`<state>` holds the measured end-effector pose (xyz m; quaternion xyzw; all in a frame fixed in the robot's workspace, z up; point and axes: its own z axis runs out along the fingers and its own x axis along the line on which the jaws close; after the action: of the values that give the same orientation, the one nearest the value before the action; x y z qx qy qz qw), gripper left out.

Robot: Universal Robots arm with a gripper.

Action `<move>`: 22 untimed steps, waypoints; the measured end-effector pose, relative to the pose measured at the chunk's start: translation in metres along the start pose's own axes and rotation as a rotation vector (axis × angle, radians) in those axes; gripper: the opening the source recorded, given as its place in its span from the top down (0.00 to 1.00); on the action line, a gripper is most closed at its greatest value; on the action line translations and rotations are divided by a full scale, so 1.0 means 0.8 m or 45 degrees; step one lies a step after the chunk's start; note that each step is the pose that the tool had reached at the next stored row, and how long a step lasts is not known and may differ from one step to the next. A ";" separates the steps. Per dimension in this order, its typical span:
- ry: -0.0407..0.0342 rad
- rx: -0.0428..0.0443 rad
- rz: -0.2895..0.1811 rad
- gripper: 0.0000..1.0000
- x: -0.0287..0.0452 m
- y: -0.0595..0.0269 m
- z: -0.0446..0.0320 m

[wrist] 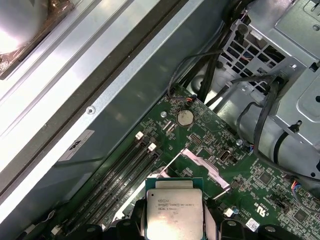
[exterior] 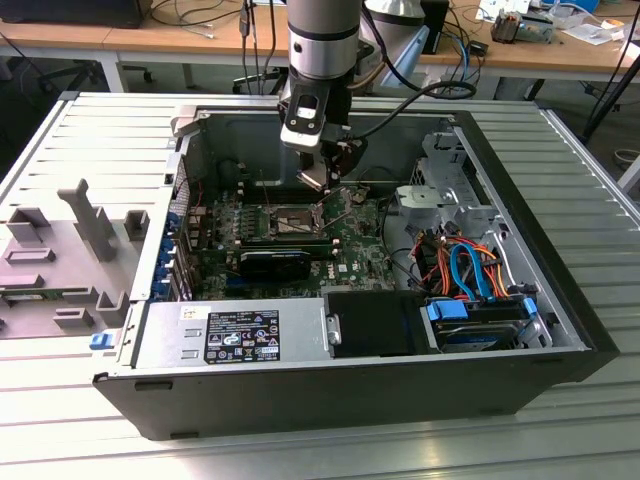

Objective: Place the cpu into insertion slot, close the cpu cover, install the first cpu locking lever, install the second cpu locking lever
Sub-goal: 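Place the cpu into insertion slot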

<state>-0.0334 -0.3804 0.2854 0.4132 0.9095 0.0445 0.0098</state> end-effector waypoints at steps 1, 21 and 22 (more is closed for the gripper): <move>-0.0002 0.000 0.002 0.45 0.0000 0.000 0.0001; -0.0023 0.000 0.026 0.45 0.0000 0.000 0.0006; -0.0023 -0.001 0.026 0.45 0.0000 0.000 0.0007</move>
<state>-0.0334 -0.3804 0.2848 0.4226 0.9052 0.0444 0.0102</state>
